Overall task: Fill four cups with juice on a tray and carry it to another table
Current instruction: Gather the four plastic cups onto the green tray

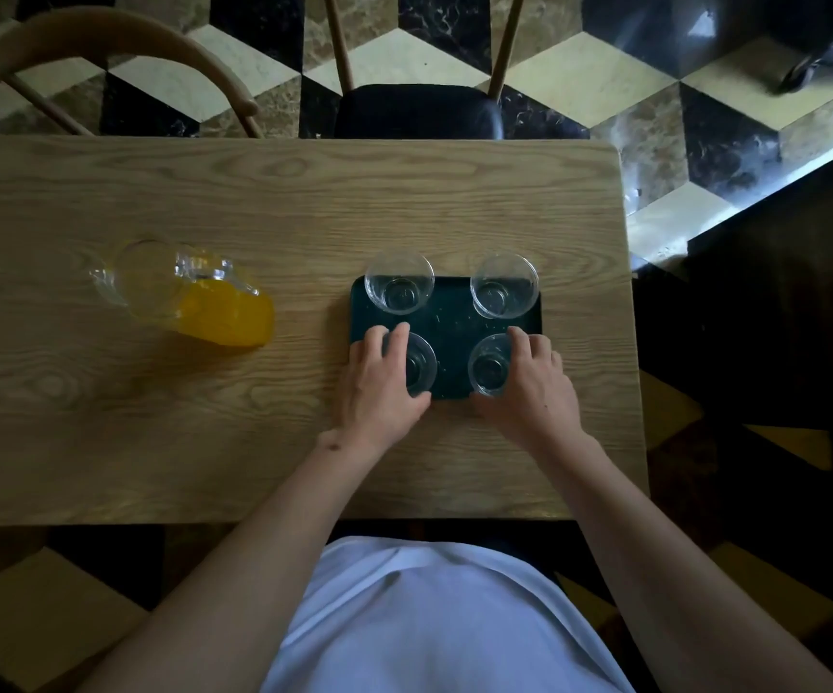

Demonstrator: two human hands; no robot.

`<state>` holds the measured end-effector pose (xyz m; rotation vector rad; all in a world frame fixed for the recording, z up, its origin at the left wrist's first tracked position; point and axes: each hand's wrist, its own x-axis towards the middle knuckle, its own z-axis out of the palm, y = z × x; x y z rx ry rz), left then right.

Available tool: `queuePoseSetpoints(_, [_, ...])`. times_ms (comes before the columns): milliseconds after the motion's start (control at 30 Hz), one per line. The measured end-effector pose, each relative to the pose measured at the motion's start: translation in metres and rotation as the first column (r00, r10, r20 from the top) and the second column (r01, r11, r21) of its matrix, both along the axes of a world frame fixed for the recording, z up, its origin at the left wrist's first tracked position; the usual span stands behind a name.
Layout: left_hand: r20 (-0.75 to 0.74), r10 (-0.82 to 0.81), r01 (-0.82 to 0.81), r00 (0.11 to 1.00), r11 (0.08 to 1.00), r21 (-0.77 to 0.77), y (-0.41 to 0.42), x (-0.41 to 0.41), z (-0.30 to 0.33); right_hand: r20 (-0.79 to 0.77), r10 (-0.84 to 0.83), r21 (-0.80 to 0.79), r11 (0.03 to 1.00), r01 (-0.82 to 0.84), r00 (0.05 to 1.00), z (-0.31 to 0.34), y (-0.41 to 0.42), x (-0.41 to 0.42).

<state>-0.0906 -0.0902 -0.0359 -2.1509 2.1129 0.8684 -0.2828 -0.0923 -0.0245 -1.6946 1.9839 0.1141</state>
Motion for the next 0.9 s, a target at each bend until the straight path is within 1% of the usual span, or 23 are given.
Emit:
queuePoseSetpoints(133, [-0.003, -0.021, 0.021, 1.000, 0.999, -0.025, 0.002, 0.002, -0.002, -0.005, 0.013, 0.027, 1.000, -0.013, 1.000, 0.001, 0.002, -0.003])
queuePoseSetpoints(233, [-0.029, 0.000, 0.000, 1.000, 1.000, 0.011, 0.005, 0.004, -0.002, -0.002, 0.017, 0.067, 0.998, -0.016, 1.000, 0.004, 0.003, -0.005])
queuePoseSetpoints(300, [-0.120, 0.103, -0.104, 0.987, 0.995, -0.007, 0.005, 0.006, 0.005, 0.006, 0.006, 0.038, 0.999, -0.006, 1.000, 0.016, 0.002, -0.004])
queuePoseSetpoints(333, [-0.192, 0.188, -0.202, 0.963, 0.978, -0.058, 0.006, 0.009, 0.010, 0.015, 0.008, -0.016, 1.000, -0.008, 1.000, 0.023, 0.000, -0.001])
queuePoseSetpoints(367, [-0.277, 0.277, -0.320, 0.920, 0.939, -0.124, 0.008, 0.014, 0.017, 0.032, 0.022, -0.087, 0.996, -0.019, 0.999, 0.033, -0.003, 0.003])
queuePoseSetpoints(400, [-0.368, 0.358, -0.444, 0.858, 0.878, -0.181, 0.011, 0.021, 0.024, 0.069, 0.043, -0.159, 0.987, -0.031, 0.997, 0.042, -0.008, 0.010])
queuePoseSetpoints(433, [-0.457, 0.431, -0.563, 0.778, 0.801, -0.204, 0.017, 0.030, 0.031, 0.129, 0.066, -0.212, 0.976, -0.038, 0.989, 0.052, -0.013, 0.021])
queuePoseSetpoints(467, [-0.536, 0.507, -0.679, 0.675, 0.712, -0.181, 0.022, 0.040, 0.039, 0.206, 0.089, -0.238, 0.971, -0.039, 0.975, 0.060, -0.019, 0.034])
queuePoseSetpoints(500, [-0.610, 0.596, -0.801, 0.522, 0.589, -0.110, 0.026, 0.054, 0.043, 0.283, 0.117, -0.240, 0.970, -0.048, 0.952, 0.067, -0.026, 0.050])
queuePoseSetpoints(533, [-0.678, 0.671, -0.913, 0.300, 0.409, 0.001, 0.028, 0.071, 0.046, 0.345, 0.152, -0.226, 0.971, -0.076, 0.926, 0.071, -0.034, 0.068])
queuePoseSetpoints(567, [-0.715, 0.698, -0.971, 0.043, 0.198, 0.136, 0.027, 0.091, 0.046, 0.388, 0.192, -0.206, 0.971, -0.118, 0.901, 0.074, -0.042, 0.089])
queuePoseSetpoints(600, [-0.715, 0.675, -0.965, -0.179, 0.021, 0.261, 0.024, 0.112, 0.046, 0.424, 0.227, -0.183, 0.970, -0.162, 0.877, 0.074, -0.050, 0.109])
queuePoseSetpoints(633, [-0.693, 0.648, -0.933, -0.316, -0.082, 0.349, 0.021, 0.134, 0.044, 0.456, 0.252, -0.153, 0.967, -0.203, 0.854, 0.072, -0.058, 0.130])
queuePoseSetpoints(667, [-0.676, 0.638, -0.912, -0.369, -0.107, 0.396, 0.018, 0.153, 0.041, 0.486, 0.268, -0.121, 0.963, -0.239, 0.832, 0.069, -0.065, 0.149])
queuePoseSetpoints(700, [-0.675, 0.640, -0.906, -0.368, -0.082, 0.416, 0.014, 0.169, 0.039, 0.511, 0.278, -0.093, 0.958, -0.270, 0.813, 0.066, -0.071, 0.166])
queuePoseSetpoints(767, [-0.699, 0.650, -0.911, -0.299, 0.024, 0.412, 0.004, 0.192, 0.033, 0.541, 0.283, -0.058, 0.952, -0.300, 0.792, 0.058, -0.082, 0.194])
queuePoseSetpoints(833, [-0.722, 0.653, -0.906, -0.230, 0.127, 0.403, -0.009, 0.204, 0.031, 0.550, 0.264, -0.046, 0.957, -0.288, 0.792, 0.051, -0.089, 0.211])
queuePoseSetpoints(900, [-0.739, 0.646, -0.888, -0.194, 0.203, 0.411, -0.021, 0.210, 0.030, 0.577, 0.230, -0.047, 0.967, -0.250, 0.783, 0.047, -0.093, 0.221])
